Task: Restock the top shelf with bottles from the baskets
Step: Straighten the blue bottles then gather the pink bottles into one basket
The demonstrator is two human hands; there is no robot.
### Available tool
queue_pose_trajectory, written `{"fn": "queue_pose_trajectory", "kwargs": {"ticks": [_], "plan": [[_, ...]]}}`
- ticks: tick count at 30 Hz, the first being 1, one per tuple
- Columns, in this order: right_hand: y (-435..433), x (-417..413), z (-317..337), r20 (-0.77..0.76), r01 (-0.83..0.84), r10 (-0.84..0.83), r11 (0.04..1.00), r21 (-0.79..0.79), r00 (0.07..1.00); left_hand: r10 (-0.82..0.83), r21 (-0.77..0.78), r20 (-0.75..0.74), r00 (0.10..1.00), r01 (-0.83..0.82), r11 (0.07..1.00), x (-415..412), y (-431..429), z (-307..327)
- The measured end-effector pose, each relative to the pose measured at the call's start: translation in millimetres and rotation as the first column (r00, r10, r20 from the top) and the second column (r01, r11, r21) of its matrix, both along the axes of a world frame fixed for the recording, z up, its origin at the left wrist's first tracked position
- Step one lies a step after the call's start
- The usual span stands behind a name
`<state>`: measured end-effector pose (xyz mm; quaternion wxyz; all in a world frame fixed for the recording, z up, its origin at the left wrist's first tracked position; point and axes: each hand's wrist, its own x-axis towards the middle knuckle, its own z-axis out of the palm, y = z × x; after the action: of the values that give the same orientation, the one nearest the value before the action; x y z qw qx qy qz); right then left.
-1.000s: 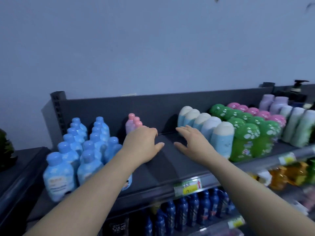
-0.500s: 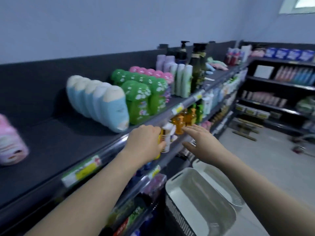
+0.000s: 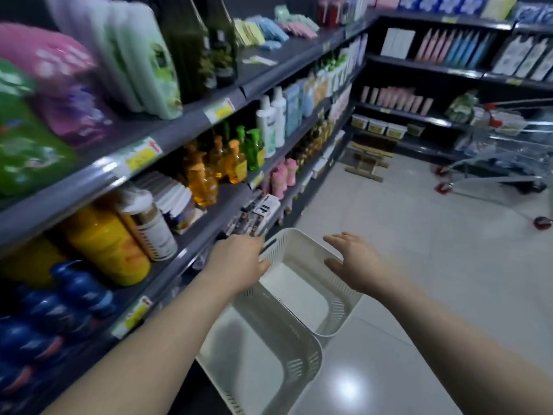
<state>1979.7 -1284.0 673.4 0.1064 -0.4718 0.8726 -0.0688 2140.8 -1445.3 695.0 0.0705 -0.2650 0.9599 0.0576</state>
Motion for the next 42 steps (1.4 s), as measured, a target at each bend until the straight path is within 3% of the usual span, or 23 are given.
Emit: {"fn": "queue_pose_trajectory", "kwargs": {"ticks": [4,14,26,33,37,42], "plan": [[-5,-44,-64,0.093,-0.031,0.02,0.992,0.122,0.995,0.027,0.057,0.1,0.995,-0.033,0.998,-45,-15,-64],[-37,-90,-238,0.26,0.035,-0.092,0.975,0.218,0.961,-0.061,0.077,0.338,0.939,0.038,0.996,-134,-76,-238],[-61,-91,-386,0.37,0.105,-0.254,0.92,0.378,0.894,-0.358,0.243,0.619,0.699,0.263,0.934,-197,-110,-431],[-67,-95,-416,0.39,0.139,-0.324,0.891,0.431,0.862,-0.389,0.313,0.751,0.534,0.232,0.921,-206,-123,-470],[-71,-93,-423,0.398,0.135,-0.337,0.88,0.456,0.853,-0.408,0.312,0.742,0.532,0.264,0.913,-208,-128,-474],[-76,-91,-425,0.414,0.15,-0.361,0.875,0.46,0.835,-0.439,0.425,0.719,0.539,0.159,0.891,-210,-129,-470]]}}
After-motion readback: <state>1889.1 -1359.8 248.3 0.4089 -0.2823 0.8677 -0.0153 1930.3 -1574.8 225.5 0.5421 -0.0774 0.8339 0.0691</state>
